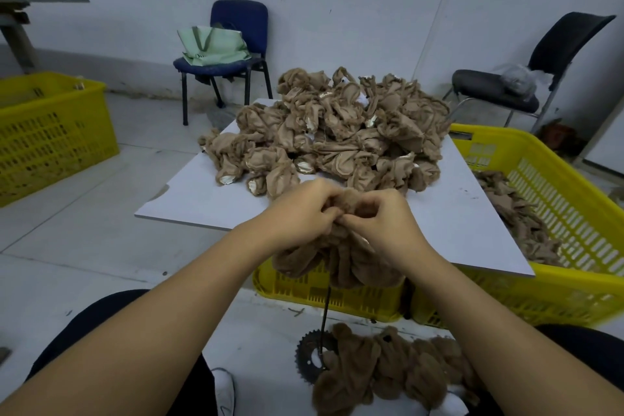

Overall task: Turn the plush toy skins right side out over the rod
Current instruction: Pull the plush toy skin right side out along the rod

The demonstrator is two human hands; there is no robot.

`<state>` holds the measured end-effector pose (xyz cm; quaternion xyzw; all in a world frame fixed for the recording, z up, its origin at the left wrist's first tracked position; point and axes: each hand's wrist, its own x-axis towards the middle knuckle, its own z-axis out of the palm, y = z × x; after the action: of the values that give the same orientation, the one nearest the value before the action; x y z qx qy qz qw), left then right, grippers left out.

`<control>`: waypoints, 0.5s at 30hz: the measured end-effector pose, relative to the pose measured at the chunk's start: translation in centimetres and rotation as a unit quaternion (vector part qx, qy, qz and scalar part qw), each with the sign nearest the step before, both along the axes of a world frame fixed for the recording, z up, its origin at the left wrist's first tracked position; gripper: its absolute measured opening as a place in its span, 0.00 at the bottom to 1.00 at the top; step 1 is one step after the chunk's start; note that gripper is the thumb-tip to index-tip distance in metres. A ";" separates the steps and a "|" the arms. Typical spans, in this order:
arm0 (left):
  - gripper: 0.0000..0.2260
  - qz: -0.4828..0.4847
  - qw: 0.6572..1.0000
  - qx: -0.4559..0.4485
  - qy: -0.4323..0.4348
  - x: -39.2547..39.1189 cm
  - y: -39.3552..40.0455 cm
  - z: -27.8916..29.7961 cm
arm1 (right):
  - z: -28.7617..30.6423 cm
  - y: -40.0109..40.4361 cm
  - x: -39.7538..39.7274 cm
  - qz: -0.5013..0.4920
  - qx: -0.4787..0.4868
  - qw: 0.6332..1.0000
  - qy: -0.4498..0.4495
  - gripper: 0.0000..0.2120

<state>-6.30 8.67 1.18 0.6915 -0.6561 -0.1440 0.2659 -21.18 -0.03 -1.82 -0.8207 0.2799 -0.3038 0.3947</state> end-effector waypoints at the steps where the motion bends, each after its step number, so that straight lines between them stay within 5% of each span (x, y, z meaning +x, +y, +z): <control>1: 0.15 0.006 1.000 -0.002 -0.004 0.0 -0.1 -0.1 | 0.1 -0.1 0.1 -0.003 0.005 1.000 0.002 0.01; 7: 0.08 -0.008 0.996 0.059 -0.059 1.0 -0.7 -0.3 | 0.6 -0.7 -0.3 0.049 0.020 0.995 0.079 0.09; 10: 0.11 -0.028 0.978 0.155 -0.136 1.6 -0.2 -1.0 | 0.1 -1.0 -0.7 0.095 -0.002 0.971 0.218 0.16; 13: 0.08 -0.050 0.969 0.210 -0.123 1.5 0.0 -1.4 | -0.2 -0.9 -0.7 0.069 -0.048 0.965 0.250 0.05; 15: 0.04 -0.044 0.972 0.167 -0.157 1.5 -0.3 -1.1 | 0.3 -0.9 -0.7 0.059 -0.057 0.974 0.209 0.06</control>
<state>-4.75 8.42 0.05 0.7103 -0.6864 -0.1524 0.0336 -21.88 -0.91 -1.54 -0.9023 0.2899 -0.1169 0.2970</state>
